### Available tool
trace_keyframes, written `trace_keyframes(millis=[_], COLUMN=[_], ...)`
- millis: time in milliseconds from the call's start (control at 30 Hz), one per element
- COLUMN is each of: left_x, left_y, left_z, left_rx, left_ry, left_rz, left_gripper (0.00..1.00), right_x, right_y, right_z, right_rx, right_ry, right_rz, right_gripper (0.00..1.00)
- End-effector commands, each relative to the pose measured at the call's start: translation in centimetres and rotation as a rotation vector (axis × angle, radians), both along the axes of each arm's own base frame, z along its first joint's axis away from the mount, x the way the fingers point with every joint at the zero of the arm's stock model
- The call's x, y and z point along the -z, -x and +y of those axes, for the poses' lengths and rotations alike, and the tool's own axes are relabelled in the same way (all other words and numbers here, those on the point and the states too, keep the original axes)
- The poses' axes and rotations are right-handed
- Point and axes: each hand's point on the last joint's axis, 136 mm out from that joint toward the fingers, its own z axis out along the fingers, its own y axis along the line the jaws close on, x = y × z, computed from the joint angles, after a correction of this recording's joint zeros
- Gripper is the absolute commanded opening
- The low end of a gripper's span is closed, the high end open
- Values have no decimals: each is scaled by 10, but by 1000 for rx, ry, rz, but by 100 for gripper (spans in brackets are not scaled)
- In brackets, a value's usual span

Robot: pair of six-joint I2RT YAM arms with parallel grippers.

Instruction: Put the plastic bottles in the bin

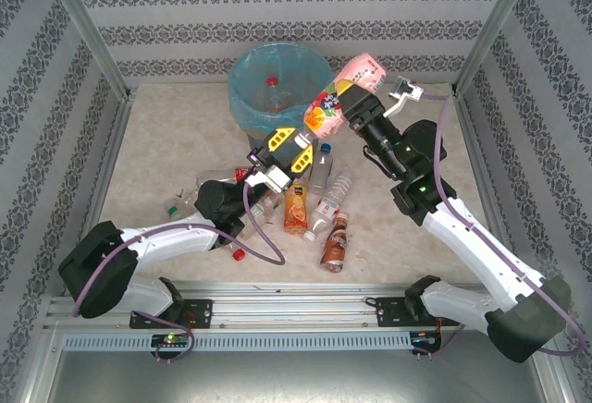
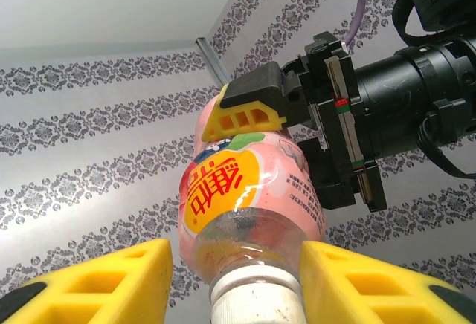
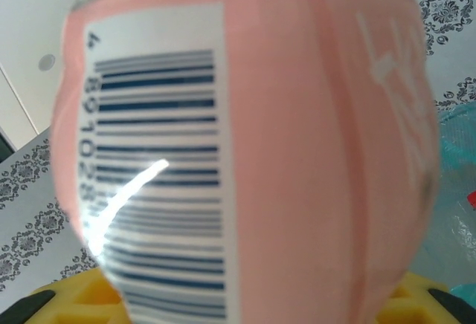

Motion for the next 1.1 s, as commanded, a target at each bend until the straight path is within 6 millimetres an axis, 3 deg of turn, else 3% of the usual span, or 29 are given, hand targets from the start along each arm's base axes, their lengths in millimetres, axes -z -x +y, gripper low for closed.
trace_keyframes(millis=[0, 167, 333, 567, 733, 933, 1067], left_x=[-1, 2, -1, -7, -8, -11, -16], left_y=[-3, -5, -5, 1, 0, 4, 5], left_z=[4, 0, 2, 4, 5, 7, 11], left_rx=[-15, -3, -4, 11, 3, 15, 17], left_ry=[39, 36, 48, 57, 57, 66, 88], left_rz=[8, 18, 20, 6, 4, 1, 5], left_gripper=[49, 47, 34, 44, 37, 37, 20], right_x=[-17, -18, -14, -9, -8, -5, -2], right_y=[12, 11, 10, 7, 6, 4, 2], right_z=[6, 9, 9, 9, 11, 11, 12], right_rx=[-59, -77, -73, -63, -69, -64, -56], right_ry=[-53, -55, -54, -48, -47, -43, -37], right_rz=[-51, -49, -42, -32, -27, -20, -13], right_gripper=[43, 43, 43, 43, 43, 43, 46])
